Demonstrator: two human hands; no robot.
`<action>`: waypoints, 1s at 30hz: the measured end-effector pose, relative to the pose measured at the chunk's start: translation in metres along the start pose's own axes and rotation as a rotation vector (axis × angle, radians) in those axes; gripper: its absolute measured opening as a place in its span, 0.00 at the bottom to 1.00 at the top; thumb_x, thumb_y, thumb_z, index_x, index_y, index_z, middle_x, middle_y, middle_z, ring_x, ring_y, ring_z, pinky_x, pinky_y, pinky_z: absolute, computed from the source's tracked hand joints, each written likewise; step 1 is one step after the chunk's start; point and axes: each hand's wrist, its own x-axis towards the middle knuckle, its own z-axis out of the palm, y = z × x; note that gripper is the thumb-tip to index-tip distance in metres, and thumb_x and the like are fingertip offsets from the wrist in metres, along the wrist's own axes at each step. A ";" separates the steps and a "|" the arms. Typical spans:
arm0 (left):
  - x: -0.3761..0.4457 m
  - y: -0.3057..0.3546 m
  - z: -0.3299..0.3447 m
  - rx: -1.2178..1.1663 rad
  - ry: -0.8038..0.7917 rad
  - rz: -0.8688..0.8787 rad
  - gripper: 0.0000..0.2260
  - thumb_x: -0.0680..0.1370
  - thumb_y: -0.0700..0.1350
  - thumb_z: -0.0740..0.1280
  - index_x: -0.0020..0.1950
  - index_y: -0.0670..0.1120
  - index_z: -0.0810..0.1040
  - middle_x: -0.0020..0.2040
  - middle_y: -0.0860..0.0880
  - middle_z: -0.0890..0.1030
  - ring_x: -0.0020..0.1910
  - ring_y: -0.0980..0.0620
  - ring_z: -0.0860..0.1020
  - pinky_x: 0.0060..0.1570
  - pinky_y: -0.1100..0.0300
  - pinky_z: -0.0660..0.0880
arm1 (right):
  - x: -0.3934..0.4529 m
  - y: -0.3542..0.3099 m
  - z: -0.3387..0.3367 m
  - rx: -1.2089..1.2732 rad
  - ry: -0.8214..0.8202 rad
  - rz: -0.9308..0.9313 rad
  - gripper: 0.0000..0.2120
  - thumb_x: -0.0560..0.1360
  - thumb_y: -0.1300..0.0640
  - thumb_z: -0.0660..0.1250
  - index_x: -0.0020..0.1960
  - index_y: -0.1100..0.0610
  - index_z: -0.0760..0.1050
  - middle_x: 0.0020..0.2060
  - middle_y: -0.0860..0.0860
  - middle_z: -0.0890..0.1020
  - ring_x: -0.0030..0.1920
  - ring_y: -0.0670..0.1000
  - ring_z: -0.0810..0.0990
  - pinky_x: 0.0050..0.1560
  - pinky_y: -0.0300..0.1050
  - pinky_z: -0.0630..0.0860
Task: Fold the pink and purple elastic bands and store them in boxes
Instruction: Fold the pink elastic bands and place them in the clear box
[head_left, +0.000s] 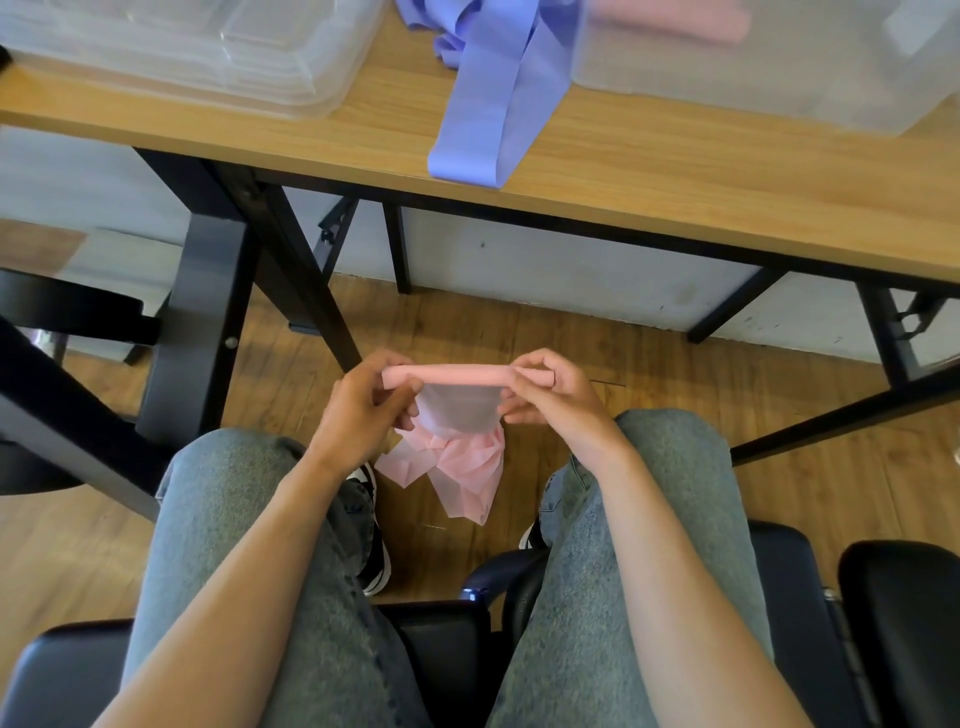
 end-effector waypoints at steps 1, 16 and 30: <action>0.000 0.002 0.000 -0.057 -0.017 -0.013 0.07 0.82 0.41 0.69 0.60 0.45 0.77 0.44 0.47 0.83 0.40 0.47 0.84 0.45 0.50 0.85 | 0.000 -0.001 -0.001 0.042 0.018 0.009 0.09 0.82 0.58 0.70 0.59 0.60 0.78 0.48 0.57 0.87 0.47 0.57 0.88 0.52 0.56 0.86; 0.003 0.000 -0.007 -0.192 -0.071 -0.123 0.12 0.80 0.43 0.70 0.62 0.44 0.79 0.48 0.46 0.86 0.44 0.46 0.87 0.50 0.46 0.84 | 0.004 0.015 -0.003 -0.412 0.071 -0.202 0.18 0.78 0.61 0.74 0.67 0.55 0.81 0.62 0.47 0.84 0.63 0.45 0.81 0.60 0.34 0.76; -0.001 0.007 -0.008 0.266 0.180 0.341 0.10 0.77 0.40 0.73 0.58 0.46 0.82 0.52 0.54 0.83 0.51 0.58 0.82 0.52 0.66 0.79 | -0.002 0.000 0.002 -0.202 -0.020 -0.231 0.11 0.77 0.68 0.72 0.53 0.57 0.74 0.48 0.57 0.84 0.47 0.55 0.88 0.46 0.57 0.86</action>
